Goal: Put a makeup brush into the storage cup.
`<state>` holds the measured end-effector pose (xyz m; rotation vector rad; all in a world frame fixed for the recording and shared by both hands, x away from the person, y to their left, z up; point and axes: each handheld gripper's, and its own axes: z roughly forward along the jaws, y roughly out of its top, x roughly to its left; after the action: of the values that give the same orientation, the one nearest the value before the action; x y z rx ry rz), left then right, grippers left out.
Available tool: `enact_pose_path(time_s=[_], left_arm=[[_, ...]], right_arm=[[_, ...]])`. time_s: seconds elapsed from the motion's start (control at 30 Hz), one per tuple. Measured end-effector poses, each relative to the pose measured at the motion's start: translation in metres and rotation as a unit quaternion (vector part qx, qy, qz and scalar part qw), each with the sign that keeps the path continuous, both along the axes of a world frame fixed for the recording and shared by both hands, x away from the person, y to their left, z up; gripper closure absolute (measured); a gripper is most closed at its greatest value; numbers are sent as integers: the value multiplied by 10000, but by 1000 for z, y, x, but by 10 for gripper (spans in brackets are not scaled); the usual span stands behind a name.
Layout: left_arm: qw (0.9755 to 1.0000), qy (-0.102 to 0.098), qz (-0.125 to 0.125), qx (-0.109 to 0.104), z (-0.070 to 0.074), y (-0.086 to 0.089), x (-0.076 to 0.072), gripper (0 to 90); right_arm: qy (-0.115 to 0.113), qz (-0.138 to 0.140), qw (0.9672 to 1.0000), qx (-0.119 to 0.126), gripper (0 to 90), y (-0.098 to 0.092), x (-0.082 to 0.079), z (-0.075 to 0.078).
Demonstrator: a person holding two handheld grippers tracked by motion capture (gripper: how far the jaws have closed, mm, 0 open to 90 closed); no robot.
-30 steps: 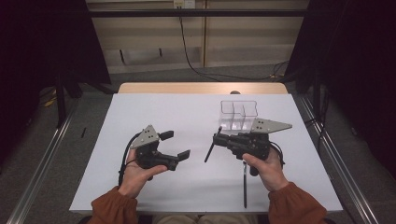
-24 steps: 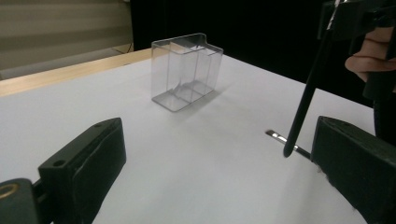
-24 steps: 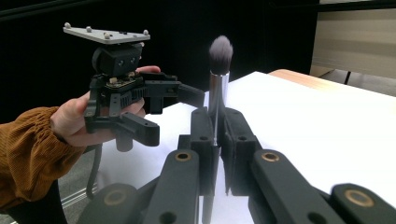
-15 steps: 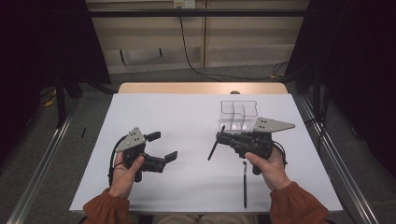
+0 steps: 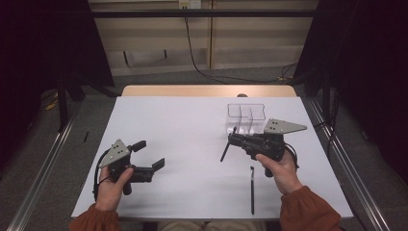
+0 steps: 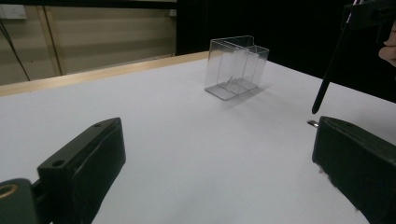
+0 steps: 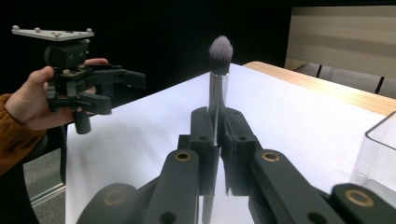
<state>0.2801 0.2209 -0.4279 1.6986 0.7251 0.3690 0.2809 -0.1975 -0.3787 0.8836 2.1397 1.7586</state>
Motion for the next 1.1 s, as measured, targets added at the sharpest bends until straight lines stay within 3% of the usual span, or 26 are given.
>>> enact_pose_path(time_s=[0.27, 0.37, 0.5, 0.83, 1.1], left_arm=[[9996, -23, 275, -30, -5, 19, -8, 22], [9994, -66, 351, 48, -6, 24, -11, 23], [9986, 3, 517, -72, -9, 31, -11, 23], [9983, 90, 580, 33, -20, 38, -16, 24], [9980, 74, 622, 2, -19, 40, -20, 24]], right_arm=[[-51, -166, 9998, 13, 843, -11, 5, 6], [-89, -231, 9997, 7, 843, -16, 6, 9], [-100, -296, 9995, -1, 843, -19, 8, 11], [-162, -368, 9992, -40, 843, -17, 19, 20], [-275, -380, 9989, -71, 843, -18, 24, 32]])
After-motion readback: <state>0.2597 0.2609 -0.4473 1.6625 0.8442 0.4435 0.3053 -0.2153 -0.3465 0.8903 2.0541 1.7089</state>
